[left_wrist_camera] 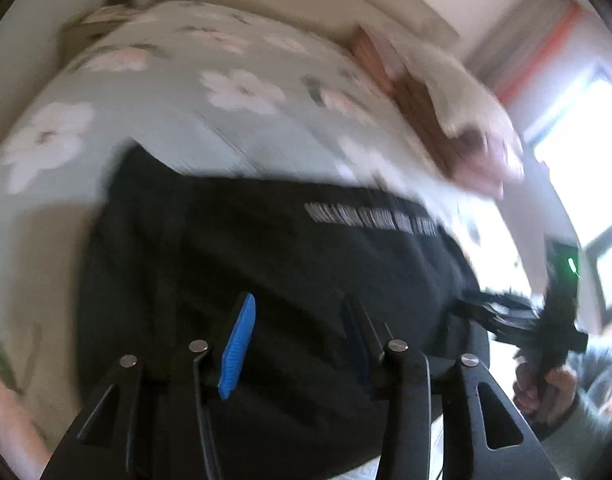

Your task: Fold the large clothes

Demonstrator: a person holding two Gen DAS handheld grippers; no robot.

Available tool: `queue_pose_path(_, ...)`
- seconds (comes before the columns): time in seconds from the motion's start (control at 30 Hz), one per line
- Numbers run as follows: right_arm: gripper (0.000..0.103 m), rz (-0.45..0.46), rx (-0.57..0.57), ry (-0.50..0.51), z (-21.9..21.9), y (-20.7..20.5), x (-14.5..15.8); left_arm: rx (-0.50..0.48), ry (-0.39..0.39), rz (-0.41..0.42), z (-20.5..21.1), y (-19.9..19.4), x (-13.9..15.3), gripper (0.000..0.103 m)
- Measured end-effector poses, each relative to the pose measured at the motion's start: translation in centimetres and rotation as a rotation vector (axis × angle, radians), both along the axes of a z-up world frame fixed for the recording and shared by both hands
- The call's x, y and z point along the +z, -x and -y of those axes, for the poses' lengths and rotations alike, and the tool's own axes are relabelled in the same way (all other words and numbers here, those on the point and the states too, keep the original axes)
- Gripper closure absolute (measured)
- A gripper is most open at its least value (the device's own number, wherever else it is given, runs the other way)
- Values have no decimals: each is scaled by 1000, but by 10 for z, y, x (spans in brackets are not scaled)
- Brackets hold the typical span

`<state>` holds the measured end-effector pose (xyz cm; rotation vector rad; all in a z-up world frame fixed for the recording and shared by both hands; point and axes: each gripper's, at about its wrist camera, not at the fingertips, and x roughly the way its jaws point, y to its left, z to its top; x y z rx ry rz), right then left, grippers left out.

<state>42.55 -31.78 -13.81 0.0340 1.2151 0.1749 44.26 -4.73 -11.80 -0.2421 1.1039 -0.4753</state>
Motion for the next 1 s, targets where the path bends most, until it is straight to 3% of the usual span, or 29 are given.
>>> queue_pose_path(0.03, 37, -13, 12, 24, -6, -1, -14, -26, -43, -38, 14, 0, -18, 54)
queue_pose_path(0.1, 35, -35, 9, 16, -4, -3, -31, -21, -137, -38, 27, 4, -46, 54)
queue_pose_path(0.13, 33, -37, -12, 5, -1, -3, -34, -11, -138, -36, 27, 4, -51, 54)
queue_pose_path(0.23, 33, -77, -16, -6, 2, -8, -25, -9, -151, -44, 28, -2, -34, 54)
queue_pose_path(0.27, 36, -69, -15, -18, 2, -9, -16, -12, -147, -31, 28, -3, -26, 54)
queue_pose_path(0.37, 36, 64, 2, -56, 0, -20, 23, -26, -49, 71, 33, -11, 12, 53)
queue_pose_path(0.47, 36, 130, -19, -80, -9, -50, 35, -19, 2, 63, 45, -37, 15, 53)
queue_pose_path(0.57, 36, 48, -50, -53, -18, -88, -1, 43, -77, -46, 57, -66, -26, 53)
queue_pose_path(0.63, 33, -77, -83, -43, -18, -111, -43, 73, -53, -138, 56, -80, -58, 53)
queue_pose_path(0.67, 30, -82, -100, -56, -14, -114, -49, 83, -40, -142, 55, -82, -62, 53)
queue_pose_path(0.87, 29, -22, -120, -116, 1, -101, -42, 81, -18, -81, 52, -68, -49, 53)
queue_pose_path(0.97, 28, 49, -60, -192, 10, -60, -8, 110, 43, 23, 28, -32, -24, 53)
queue_pose_path(1.0, 28, 86, -19, -198, 11, -38, 9, 117, 21, 56, 17, -11, -14, 53)
